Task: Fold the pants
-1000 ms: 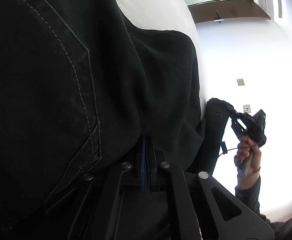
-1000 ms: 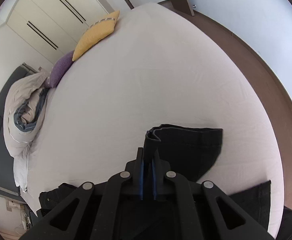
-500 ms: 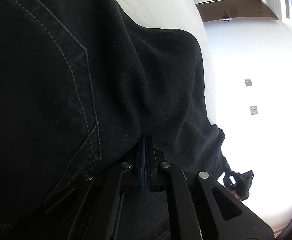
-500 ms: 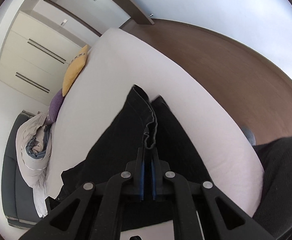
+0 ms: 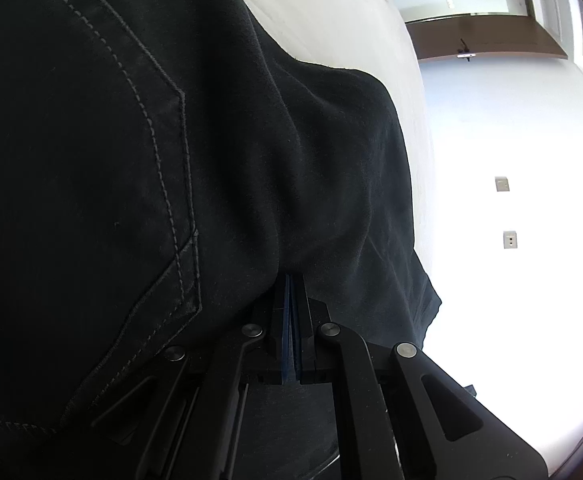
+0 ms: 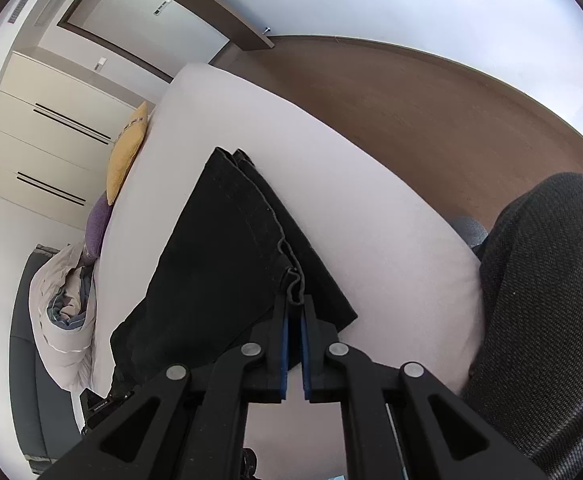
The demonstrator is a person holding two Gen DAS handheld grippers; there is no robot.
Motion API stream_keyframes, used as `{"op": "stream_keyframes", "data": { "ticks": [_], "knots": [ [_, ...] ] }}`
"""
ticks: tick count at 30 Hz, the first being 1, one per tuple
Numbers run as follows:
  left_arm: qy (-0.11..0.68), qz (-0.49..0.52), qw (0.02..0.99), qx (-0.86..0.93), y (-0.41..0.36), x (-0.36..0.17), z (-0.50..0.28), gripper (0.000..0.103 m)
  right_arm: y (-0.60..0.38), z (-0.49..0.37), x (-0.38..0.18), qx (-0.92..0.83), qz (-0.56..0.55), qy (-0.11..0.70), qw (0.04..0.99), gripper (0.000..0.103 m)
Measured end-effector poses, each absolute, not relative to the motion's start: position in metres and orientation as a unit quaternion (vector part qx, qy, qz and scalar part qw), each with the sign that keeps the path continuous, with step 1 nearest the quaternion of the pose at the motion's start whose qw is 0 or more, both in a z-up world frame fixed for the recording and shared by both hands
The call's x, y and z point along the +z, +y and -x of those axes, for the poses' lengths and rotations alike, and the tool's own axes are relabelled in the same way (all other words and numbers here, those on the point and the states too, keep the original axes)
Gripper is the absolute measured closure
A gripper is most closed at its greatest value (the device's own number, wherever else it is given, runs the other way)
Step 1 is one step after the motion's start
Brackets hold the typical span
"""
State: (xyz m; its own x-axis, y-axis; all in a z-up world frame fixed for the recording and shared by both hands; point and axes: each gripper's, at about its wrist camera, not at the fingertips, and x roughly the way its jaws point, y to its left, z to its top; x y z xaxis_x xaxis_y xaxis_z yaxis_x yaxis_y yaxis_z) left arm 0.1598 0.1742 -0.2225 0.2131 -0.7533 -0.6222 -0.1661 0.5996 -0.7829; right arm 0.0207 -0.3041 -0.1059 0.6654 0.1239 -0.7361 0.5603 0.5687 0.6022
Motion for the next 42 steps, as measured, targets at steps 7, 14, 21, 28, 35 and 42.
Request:
{"op": "stream_keyframes", "data": {
  "ticks": [7, 14, 21, 28, 35, 42],
  "knots": [
    [0.588, 0.369, 0.689, -0.208, 0.160, -0.209, -0.155, 0.099, -0.314, -0.017, -0.113, -0.138, -0.455, 0.385, 0.791, 0.099],
    [0.580, 0.354, 0.703, -0.211, 0.143, -0.191, -0.157, 0.099, -0.316, -0.012, -0.111, -0.140, -0.461, 0.389, 0.785, 0.099],
    [0.570, 0.375, 0.694, -0.229, 0.140, -0.199, -0.155, 0.099, -0.316, -0.021, -0.112, -0.116, -0.429, 0.413, 0.795, 0.098],
    [0.555, 0.393, 0.692, -0.241, 0.144, -0.205, -0.154, 0.099, -0.341, 0.014, -0.078, -0.190, -0.409, 0.407, 0.794, 0.050],
    [0.544, 0.386, 0.706, -0.237, 0.174, -0.213, -0.137, 0.099, -0.250, -0.063, -0.018, 0.017, -0.352, 0.381, 0.855, 0.050],
    [0.530, 0.404, 0.713, -0.219, 0.200, -0.216, -0.127, 0.099, -0.125, -0.177, -0.070, 0.187, -0.347, 0.466, 0.792, 0.050]
  ]
}}
